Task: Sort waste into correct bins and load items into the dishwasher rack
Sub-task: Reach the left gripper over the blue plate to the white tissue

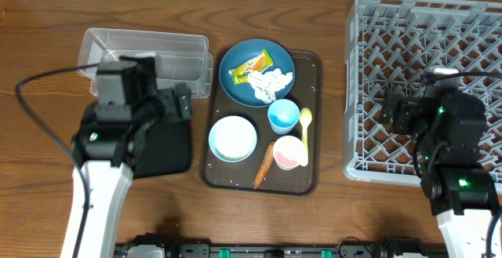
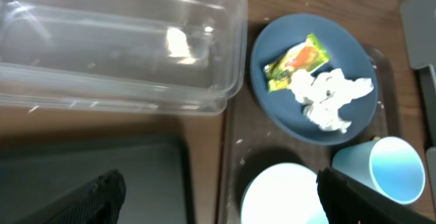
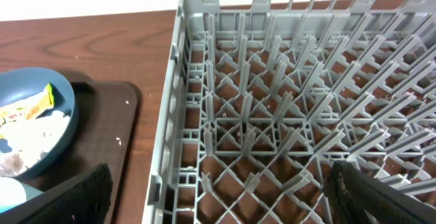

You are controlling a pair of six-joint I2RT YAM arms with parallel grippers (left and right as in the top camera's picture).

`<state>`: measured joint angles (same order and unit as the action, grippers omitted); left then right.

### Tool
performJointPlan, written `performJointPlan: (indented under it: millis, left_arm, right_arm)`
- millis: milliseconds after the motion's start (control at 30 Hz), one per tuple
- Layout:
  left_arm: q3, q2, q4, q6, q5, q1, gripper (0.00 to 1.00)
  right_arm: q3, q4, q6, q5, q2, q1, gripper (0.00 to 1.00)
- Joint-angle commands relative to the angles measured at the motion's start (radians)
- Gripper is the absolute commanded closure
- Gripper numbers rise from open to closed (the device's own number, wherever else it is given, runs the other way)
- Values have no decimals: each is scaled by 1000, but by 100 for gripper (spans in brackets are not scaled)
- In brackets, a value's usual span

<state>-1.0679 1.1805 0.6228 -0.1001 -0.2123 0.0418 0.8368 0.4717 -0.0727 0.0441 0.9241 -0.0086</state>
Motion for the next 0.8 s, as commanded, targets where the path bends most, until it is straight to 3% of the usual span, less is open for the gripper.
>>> performJointPlan:
  millis: [0, 400, 767]
  left_arm:
    - [-64, 100, -44, 2, -15, 50, 8]
    - [-135, 435, -350, 13, -6, 285, 8]
    - [-135, 654, -449, 54, 53, 370, 8]
  right_arm:
    - [21, 0, -18, -11, 19, 5, 1]
    - [21, 3, -28, -11, 27, 5, 1]
    - [21, 21, -28, -26, 27, 5, 1]
